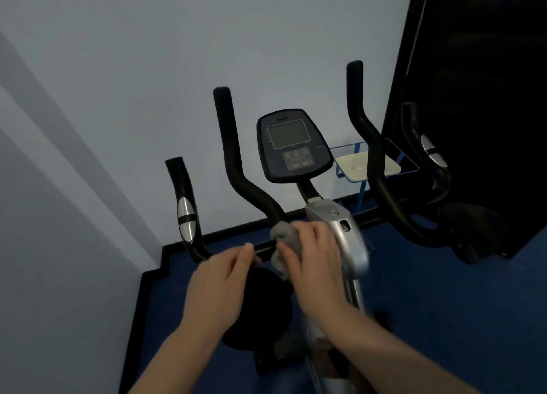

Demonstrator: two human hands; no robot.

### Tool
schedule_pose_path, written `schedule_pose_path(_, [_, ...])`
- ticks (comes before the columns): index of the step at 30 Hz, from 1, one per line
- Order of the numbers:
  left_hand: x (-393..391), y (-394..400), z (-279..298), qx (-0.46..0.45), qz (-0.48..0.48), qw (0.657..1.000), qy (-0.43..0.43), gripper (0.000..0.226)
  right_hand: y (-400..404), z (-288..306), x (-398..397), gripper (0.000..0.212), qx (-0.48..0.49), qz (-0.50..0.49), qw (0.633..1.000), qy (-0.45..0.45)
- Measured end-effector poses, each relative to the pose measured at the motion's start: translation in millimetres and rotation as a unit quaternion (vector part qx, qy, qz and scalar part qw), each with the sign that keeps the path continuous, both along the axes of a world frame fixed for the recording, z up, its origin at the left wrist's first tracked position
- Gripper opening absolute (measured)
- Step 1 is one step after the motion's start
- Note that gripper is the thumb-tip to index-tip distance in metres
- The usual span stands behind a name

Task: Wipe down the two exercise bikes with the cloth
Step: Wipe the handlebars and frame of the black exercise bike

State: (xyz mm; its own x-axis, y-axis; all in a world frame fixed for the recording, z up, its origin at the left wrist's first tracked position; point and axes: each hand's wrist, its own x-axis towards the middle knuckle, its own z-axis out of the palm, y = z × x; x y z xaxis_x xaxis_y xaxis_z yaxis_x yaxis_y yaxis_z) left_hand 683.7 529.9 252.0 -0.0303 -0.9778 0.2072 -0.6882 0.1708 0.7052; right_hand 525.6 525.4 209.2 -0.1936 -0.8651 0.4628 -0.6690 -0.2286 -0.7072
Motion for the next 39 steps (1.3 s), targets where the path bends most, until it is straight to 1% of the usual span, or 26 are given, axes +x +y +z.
schedule_pose_path(1, [2, -8, 5, -0.026, 0.01, 0.999, 0.027, 0.047, -12, 10, 1, 0.029, -0.005, 0.004, 1.0, 0.008])
schedule_pose_path(3, [6, -28, 11, -0.086, 0.029, 0.993, 0.075, 0.038, -31, 23, 4, 0.036, 0.002, 0.027, 0.999, -0.019])
schedule_pose_path(5, [12, -48, 10, -0.108, 0.013, 0.991, 0.079, 0.032, -33, 19, 7, 0.043, 0.019, 0.05, 0.997, -0.064])
schedule_pose_path(6, [14, -56, 7, -0.099, -0.002, 0.993, 0.059, 0.031, -28, 14, 9, 0.047, 0.023, 0.057, 0.996, -0.068])
schedule_pose_path(7, [16, -62, 1, -0.087, -0.014, 0.996, 0.023, 0.03, -21, 8, 10, 0.052, 0.024, 0.061, 0.996, -0.053])
schedule_pose_path(8, [18, -66, -6, -0.089, -0.018, 0.995, -0.032, 0.03, -17, 4, 11, 0.055, 0.021, 0.065, 0.997, -0.026])
schedule_pose_path(10, [18, -69, -19, -0.142, -0.013, 0.977, -0.16, 0.033, -28, 6, 10, 0.057, 0.022, 0.066, 0.997, 0.021])
schedule_pose_path(11, [17, -69, -22, -0.169, -0.006, 0.964, -0.207, 0.036, -40, 14, 11, 0.055, 0.039, 0.064, 0.997, 0.026])
schedule_pose_path(13, [14, -69, -21, -0.193, 0.008, 0.946, -0.262, 0.039, -63, 31, 13, 0.05, 0.102, 0.074, 0.992, 0.002])
schedule_pose_path(15, [13, -68, -21, -0.209, 0.023, 0.933, -0.293, 0.044, -69, 36, 12, 0.043, 0.124, 0.095, 0.988, -0.014])
schedule_pose_path(17, [13, -68, -24, -0.22, 0.032, 0.929, -0.297, 0.049, -52, 28, 6, 0.04, 0.103, 0.112, 0.988, -0.035])
schedule_pose_path(19, [11, -69, -25, -0.227, 0.041, 0.929, -0.288, 0.051, -37, 19, 1, 0.044, 0.085, 0.115, 0.989, -0.039])
schedule_pose_path(21, [9, -70, -26, -0.248, 0.041, 0.923, -0.292, 0.05, -48, 24, 2, 0.038, 0.099, 0.104, 0.989, -0.025])
schedule_pose_path(24, [11, -72, -26, -0.276, 0.029, 0.914, -0.296, 0.05, -80, 44, 12, 0.029, 0.155, 0.104, 0.982, -0.032])
schedule_pose_path(27, [13, -73, -29, -0.285, 0.021, 0.912, -0.292, 0.05, -73, 40, 13, 0.027, 0.141, 0.109, 0.982, -0.057])
schedule_pose_path(30, [14, -74, -31, -0.289, 0.023, 0.912, -0.29, 0.052, -52, 26, 4, 0.026, 0.103, 0.105, 0.989, -0.03])
schedule_pose_path(33, [13, -75, -32, -0.295, 0.016, 0.911, -0.289, 0.051, -80, 40, 11, 0.026, 0.132, 0.08, 0.987, 0.032])
schedule_pose_path(34, [14, -75, -33, -0.297, 0.015, 0.91, -0.288, 0.051, -89, 46, 17, 0.028, 0.142, 0.076, 0.986, 0.039])
schedule_pose_path(37, [13, -73, -32, -0.292, 0.016, 0.912, -0.287, 0.051, -86, 45, 21, 0.025, 0.13, 0.082, 0.988, 0.013])
schedule_pose_path(39, [13, -73, -33, -0.29, 0.014, 0.914, -0.283, 0.051, -70, 33, 11, 0.021, 0.109, 0.084, 0.99, 0.022])
